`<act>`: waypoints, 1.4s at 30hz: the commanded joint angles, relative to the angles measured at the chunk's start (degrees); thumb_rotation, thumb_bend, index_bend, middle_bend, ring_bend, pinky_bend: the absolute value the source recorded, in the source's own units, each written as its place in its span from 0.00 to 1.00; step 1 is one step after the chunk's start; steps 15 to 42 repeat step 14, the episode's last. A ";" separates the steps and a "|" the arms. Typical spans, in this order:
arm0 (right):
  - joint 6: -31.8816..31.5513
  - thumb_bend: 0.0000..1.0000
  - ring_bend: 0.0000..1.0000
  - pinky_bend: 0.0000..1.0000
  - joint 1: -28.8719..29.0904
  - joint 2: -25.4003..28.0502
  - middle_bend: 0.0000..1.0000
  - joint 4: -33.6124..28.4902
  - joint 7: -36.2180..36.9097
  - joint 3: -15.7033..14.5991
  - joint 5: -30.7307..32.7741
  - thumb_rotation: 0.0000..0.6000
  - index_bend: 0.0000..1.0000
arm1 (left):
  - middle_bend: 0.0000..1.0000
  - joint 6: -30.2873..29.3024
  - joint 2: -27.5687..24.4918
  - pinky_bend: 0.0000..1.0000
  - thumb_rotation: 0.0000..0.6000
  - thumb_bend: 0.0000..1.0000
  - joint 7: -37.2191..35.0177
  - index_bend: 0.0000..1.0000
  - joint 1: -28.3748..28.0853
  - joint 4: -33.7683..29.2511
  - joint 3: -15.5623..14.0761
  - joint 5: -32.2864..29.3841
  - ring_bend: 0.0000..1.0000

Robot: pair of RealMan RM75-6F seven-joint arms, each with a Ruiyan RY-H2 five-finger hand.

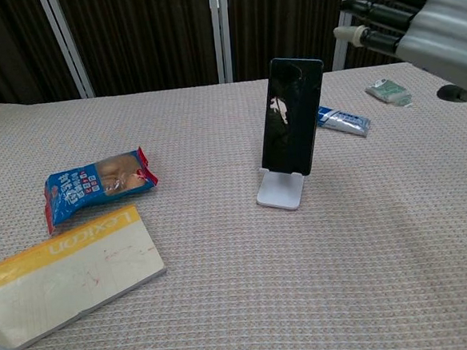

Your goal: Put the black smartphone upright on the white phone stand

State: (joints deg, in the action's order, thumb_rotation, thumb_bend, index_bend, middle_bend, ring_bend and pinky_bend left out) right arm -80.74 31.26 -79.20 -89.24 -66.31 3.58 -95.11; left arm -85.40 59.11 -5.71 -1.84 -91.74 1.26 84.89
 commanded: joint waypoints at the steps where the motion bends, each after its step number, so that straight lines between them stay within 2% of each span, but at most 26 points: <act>1: -9.49 0.00 0.00 0.00 -9.68 3.00 0.00 -7.67 16.85 -3.25 3.88 1.00 0.00 | 0.00 -2.51 1.06 0.00 1.00 0.00 0.81 0.00 0.68 0.58 -0.01 1.85 0.00; 5: -13.02 0.00 0.00 0.00 -15.32 4.19 0.00 -9.60 28.99 -5.92 5.70 1.00 0.00 | 0.00 -4.89 2.43 0.00 1.00 0.00 0.82 0.00 1.13 2.00 -0.01 3.76 0.00; 13: -17.60 0.00 0.00 0.00 -22.25 3.66 0.00 -9.27 39.42 -7.58 7.20 1.00 0.00 | 0.00 -6.45 3.01 0.00 1.00 0.00 0.51 0.00 1.51 2.64 -0.43 5.53 0.00; 42: -17.80 0.00 0.00 0.00 -22.67 3.64 0.00 -8.84 39.85 -7.57 7.02 1.00 0.00 | 0.00 -6.57 2.98 0.00 1.00 0.00 0.32 0.00 1.57 2.68 -0.49 5.65 0.00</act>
